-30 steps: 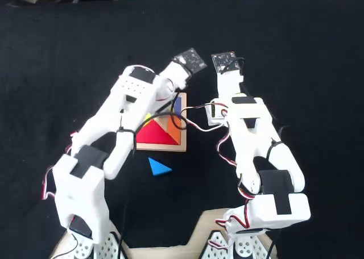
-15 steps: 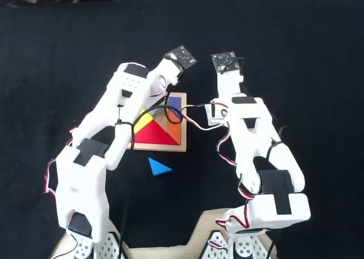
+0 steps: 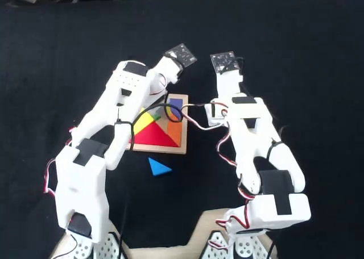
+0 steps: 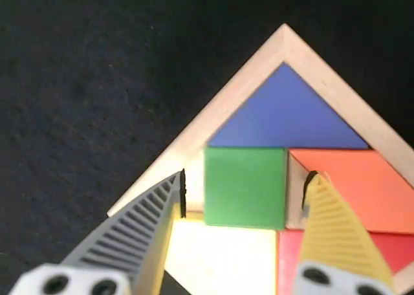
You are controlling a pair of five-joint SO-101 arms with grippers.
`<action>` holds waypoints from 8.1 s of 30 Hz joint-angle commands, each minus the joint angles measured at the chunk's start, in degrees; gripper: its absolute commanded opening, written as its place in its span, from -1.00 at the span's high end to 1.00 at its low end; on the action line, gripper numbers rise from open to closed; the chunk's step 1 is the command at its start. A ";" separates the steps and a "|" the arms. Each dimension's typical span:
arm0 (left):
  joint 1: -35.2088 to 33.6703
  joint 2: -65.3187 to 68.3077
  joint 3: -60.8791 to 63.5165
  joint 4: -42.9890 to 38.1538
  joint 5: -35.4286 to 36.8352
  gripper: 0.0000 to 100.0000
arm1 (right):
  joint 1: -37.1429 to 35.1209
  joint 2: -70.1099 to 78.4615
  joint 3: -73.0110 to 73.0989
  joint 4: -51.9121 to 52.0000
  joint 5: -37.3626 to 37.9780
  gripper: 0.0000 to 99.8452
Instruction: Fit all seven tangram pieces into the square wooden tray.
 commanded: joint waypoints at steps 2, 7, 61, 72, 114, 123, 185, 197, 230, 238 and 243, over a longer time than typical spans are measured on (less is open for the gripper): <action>-5.32 -0.26 -10.07 0.26 3.87 0.40 | -0.79 -0.31 -1.89 -0.88 0.97 0.98; -8.57 1.76 -12.62 -0.18 0.44 0.40 | -0.79 -0.31 -1.89 -0.88 1.05 0.98; -19.12 6.95 -8.57 -2.90 -7.82 0.40 | -0.79 -0.31 -1.71 -0.88 1.23 0.98; -19.03 6.95 -8.57 -2.99 -7.91 0.40 | -0.79 -0.22 -1.71 -0.88 1.23 0.98; -8.04 6.95 -10.24 -2.90 -6.15 0.40 | -1.93 -0.48 -1.63 -0.44 1.23 0.98; -9.27 6.24 -14.11 -0.70 -6.15 0.40 | -1.93 -0.66 -1.63 -0.44 1.23 0.98; -48.40 -87.91 85.85 -3.25 21.36 0.40 | -42.20 -0.31 -6.55 28.40 5.71 0.58; -48.13 -87.91 86.37 -3.34 19.52 0.40 | -44.22 1.80 -5.23 23.56 5.71 0.57; -48.13 -88.00 87.52 -4.92 19.43 0.40 | -42.29 0.57 -2.59 22.24 12.04 0.85; -48.13 -88.00 87.52 -4.92 19.52 0.40 | -36.92 -8.48 -13.93 36.40 28.04 0.85; -48.13 -88.00 87.52 -4.92 19.52 0.40 | -31.21 -11.38 -22.81 37.19 37.89 0.85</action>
